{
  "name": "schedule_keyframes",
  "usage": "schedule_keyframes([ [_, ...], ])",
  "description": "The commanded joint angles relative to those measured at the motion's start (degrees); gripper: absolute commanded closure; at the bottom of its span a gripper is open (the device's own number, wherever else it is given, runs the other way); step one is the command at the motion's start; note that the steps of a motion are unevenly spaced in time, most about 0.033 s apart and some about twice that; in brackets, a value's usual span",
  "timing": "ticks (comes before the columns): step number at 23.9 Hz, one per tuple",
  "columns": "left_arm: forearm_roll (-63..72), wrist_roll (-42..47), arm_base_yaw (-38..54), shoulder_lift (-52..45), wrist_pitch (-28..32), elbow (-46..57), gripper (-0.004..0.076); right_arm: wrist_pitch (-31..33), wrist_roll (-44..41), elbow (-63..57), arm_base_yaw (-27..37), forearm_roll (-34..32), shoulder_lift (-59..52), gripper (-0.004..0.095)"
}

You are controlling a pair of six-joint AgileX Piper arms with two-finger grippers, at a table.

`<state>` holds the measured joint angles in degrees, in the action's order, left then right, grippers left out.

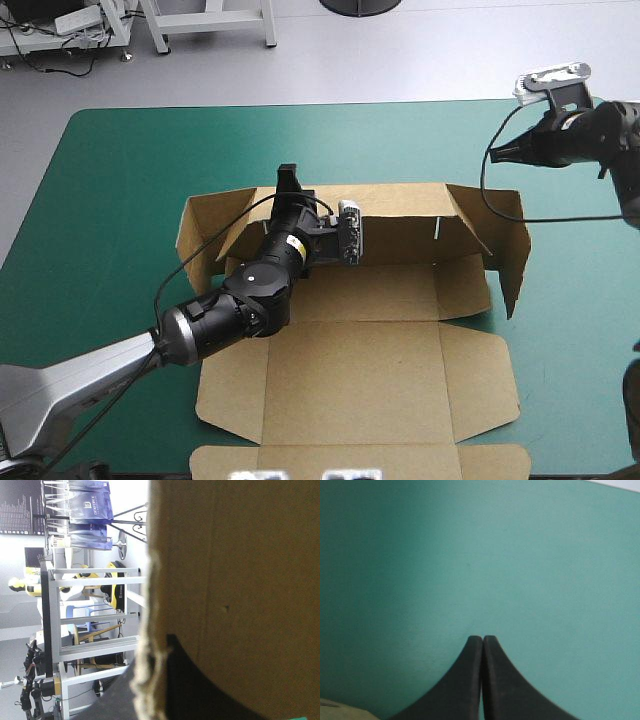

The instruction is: Fold the box

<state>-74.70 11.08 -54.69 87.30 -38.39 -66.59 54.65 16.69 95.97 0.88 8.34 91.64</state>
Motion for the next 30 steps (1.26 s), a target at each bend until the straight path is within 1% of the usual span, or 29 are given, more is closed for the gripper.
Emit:
schedule_keyframes([
  [1,-3.3,1.6,-0.3,-2.4,-1.9,-1.6,0.0729,4.9,5.6,7.7,3.1,11.1,3.6,0.0933],
  [2,-3.3,1.7,-0.3,-2.4,-2.4,-1.6,0.0729,6.7,6.9,9.0,4.5,14.8,5.1,0.0933],
  [3,-3.3,1.7,-0.3,-2.4,-3.2,-1.6,0.0729,9.4,8.9,10.4,7.0,20.8,6.8,0.0933],
  [4,-3.3,1.7,-0.3,-2.4,-3.5,-1.6,0.0729,11.9,11.2,10.9,8.9,25.4,7.9,0.0933],
  [5,-3.3,1.7,-0.3,-2.4,-3.5,-1.6,0.0729,16.1,14.5,10.8,11.5,31.6,8.8,0.0933],
  [7,-3.3,1.7,-0.3,-2.4,-3.6,-1.6,0.0729,17.0,17.2,8.9,14.5,38.6,9.3,0.0933],
  [8,-3.3,1.7,-0.3,-2.4,-3.6,-1.6,0.0729,17.0,19.0,7.7,14.9,41.4,9.3,0.0933],
  [9,-3.4,1.7,-0.3,-2.4,-3.6,-1.6,0.0729,17.0,20.8,5.8,14.9,42.7,9.3,0.0933],
  [11,-3.5,1.7,-0.3,-2.4,-3.6,-1.6,0.0729,17.0,23.7,1.8,14.9,44.9,9.3,0.0933],
  [16,-4.0,1.7,-0.3,-1.8,-3.9,-1.6,0.0729,17.0,28.3,-7.5,14.9,44.9,8.7,0.0933],
  [20,-4.1,1.7,-0.3,-0.7,-4.6,-1.6,0.0729,17.2,35.7,-16.4,14.9,48.3,4.6,0.0933],
  [22,-4.0,1.7,-0.3,-0.2,-4.6,-1.6,0.0729,17.2,36.6,-18.6,14.9,48.1,3.0,0.0933],
  [26,-4.0,1.7,-0.3,0.3,-5.7,-1.6,0.0729,17.2,38.0,-22.8,14.9,45.2,-0.1,0.0933],
  [28,-3.8,1.7,-0.3,0.5,-6.2,-1.6,0.0729,17.2,38.9,-24.5,14.9,45.2,-1.6,0.0933],
  [30,-3.3,1.8,-0.3,0.6,-6.4,-1.6,0.0729,17.2,40.0,-26.0,14.9,46.7,-3.2,0.0933],
])
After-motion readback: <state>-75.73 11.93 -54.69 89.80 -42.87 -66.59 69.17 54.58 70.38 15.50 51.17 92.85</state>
